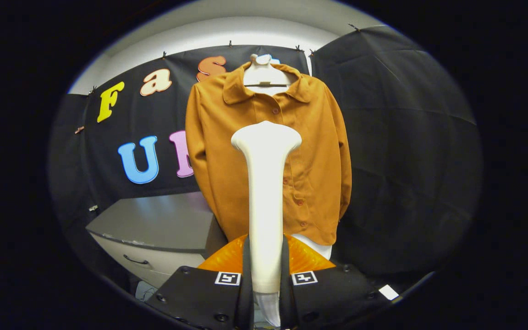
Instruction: Iron the clothes twice with a garment steamer, once on the left side and once on the right side.
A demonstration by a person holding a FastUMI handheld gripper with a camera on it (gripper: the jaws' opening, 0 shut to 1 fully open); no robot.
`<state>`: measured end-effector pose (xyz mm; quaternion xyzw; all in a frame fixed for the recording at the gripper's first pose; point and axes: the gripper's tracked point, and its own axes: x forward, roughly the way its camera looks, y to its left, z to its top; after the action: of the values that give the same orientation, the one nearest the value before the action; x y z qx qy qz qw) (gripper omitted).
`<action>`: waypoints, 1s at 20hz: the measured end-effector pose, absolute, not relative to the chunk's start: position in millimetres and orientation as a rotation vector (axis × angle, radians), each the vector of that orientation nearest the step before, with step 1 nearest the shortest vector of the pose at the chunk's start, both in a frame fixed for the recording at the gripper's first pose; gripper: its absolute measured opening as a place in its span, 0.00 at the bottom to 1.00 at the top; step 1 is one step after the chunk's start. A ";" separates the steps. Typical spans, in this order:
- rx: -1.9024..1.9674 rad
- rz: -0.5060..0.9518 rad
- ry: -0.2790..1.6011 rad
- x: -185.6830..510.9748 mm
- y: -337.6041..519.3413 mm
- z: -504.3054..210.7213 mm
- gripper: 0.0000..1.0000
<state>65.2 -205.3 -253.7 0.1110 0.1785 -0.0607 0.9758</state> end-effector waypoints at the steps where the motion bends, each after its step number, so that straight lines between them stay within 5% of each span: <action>1: 0.220 -0.119 0.342 68.5 -201.4 -241.3 0.25; 20: 0.151 -0.014 0.077 40.7 -79.6 -68.0 0.25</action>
<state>40.7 -79.6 -68.0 0.0754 0.0386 -0.0070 0.9964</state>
